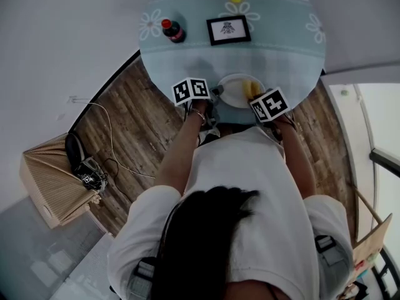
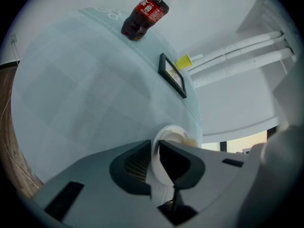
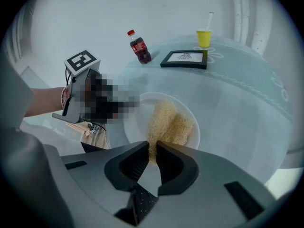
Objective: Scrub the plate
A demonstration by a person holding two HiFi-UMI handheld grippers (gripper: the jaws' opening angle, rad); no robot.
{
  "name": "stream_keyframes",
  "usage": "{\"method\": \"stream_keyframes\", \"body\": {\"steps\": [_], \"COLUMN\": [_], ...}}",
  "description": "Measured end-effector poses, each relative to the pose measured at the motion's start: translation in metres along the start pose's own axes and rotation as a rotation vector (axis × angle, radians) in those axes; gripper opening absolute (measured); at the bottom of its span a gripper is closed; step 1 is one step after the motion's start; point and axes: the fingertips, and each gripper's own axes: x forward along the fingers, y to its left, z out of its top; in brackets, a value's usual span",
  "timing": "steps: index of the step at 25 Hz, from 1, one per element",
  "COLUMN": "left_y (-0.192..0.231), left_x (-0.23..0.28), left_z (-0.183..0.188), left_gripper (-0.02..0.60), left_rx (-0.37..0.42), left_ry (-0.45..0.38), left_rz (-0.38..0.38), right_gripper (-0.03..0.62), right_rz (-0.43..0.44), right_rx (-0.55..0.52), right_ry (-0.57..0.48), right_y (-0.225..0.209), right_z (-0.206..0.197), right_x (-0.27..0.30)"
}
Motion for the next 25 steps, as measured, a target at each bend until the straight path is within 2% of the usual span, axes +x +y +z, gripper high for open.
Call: {"method": "stream_keyframes", "body": {"steps": [11, 16, 25], "left_y": [-0.001, -0.001, -0.001], "left_x": [0.000, 0.000, 0.002], "left_z": [0.000, 0.000, 0.001], "left_gripper": [0.058, 0.058, 0.058], "left_rx": [-0.003, -0.005, -0.045], "left_ry": [0.001, 0.003, -0.024], "left_rz": [-0.002, 0.001, -0.014], "right_gripper": [0.060, 0.060, 0.059], "right_rz": [-0.067, -0.148, -0.165], "right_rx": [0.041, -0.012, -0.032], "right_ry": [-0.038, -0.012, -0.024], "right_y": [-0.016, -0.024, -0.037], "right_z": [-0.012, -0.010, 0.008], "right_x": [-0.017, -0.017, -0.010]}}
